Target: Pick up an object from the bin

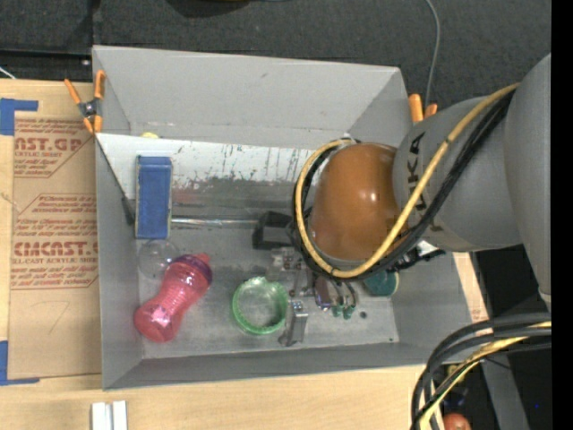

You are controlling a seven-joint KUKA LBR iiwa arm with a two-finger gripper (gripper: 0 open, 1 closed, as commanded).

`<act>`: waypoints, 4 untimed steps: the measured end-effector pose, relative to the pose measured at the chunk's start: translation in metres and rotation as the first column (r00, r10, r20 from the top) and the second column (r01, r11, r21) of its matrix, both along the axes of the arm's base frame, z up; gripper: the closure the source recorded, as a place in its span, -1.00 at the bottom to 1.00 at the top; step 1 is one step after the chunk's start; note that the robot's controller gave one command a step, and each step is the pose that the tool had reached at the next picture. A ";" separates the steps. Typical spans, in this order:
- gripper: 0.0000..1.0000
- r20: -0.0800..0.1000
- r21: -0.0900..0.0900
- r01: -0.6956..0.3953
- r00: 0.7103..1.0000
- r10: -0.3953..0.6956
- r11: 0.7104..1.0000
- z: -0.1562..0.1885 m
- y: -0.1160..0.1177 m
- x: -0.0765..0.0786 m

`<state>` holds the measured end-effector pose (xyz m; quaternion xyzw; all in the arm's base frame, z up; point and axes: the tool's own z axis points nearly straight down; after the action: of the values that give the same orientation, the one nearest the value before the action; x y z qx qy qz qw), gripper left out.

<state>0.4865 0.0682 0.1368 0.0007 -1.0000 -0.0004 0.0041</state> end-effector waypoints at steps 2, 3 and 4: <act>-1.00 0.001 -0.001 0.444 0.896 -0.444 0.896 -0.068 -0.006 0.018; -1.00 0.007 0.001 0.442 0.897 -0.442 0.897 -0.002 0.016 0.002; -1.00 -0.001 -0.006 0.445 0.896 -0.445 0.896 -0.059 -0.003 0.013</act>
Offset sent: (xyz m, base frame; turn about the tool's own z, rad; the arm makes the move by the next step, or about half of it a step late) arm 0.0188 -0.0067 -0.0668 0.4591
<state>0.4991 0.0656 0.0783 -0.2279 -0.9737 0.0014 0.0048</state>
